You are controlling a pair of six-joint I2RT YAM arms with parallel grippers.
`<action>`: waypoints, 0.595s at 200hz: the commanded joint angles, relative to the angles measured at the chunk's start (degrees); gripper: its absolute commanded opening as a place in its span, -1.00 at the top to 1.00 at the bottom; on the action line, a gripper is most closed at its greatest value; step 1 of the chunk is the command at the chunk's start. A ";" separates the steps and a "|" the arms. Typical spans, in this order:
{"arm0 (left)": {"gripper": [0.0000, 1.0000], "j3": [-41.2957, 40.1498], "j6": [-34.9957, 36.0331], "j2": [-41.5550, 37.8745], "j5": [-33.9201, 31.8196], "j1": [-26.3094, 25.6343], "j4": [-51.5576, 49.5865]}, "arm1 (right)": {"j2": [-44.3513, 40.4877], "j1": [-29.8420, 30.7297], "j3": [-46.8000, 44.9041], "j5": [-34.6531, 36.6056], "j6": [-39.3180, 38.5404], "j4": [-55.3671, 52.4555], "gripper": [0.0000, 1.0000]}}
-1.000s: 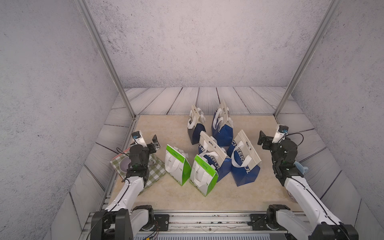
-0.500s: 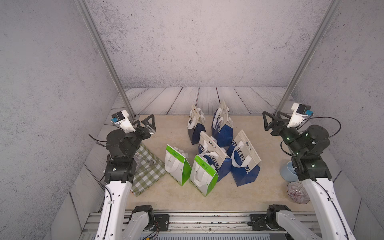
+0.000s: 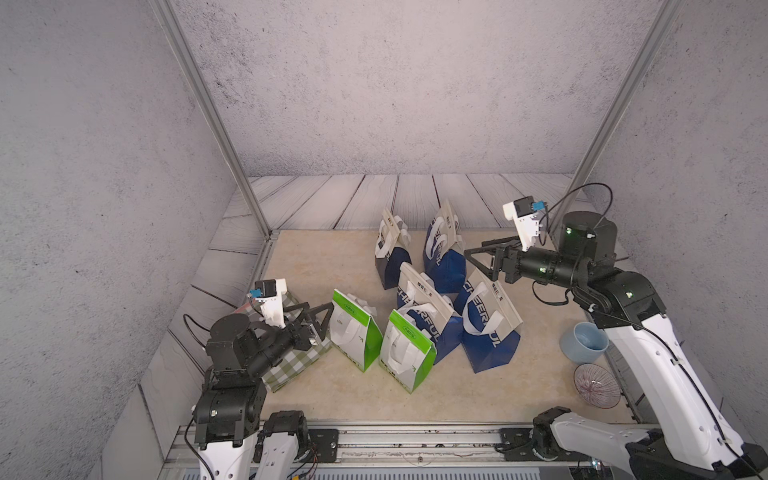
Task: Open the takeout bag
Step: Adjust the takeout bag at the center of the board.
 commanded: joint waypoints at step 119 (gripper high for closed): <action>-0.31 -2.99 -2.06 -4.44 -15.27 -0.40 -9.23 | 45.19 29.95 45.66 15.12 -13.36 -30.51 -0.54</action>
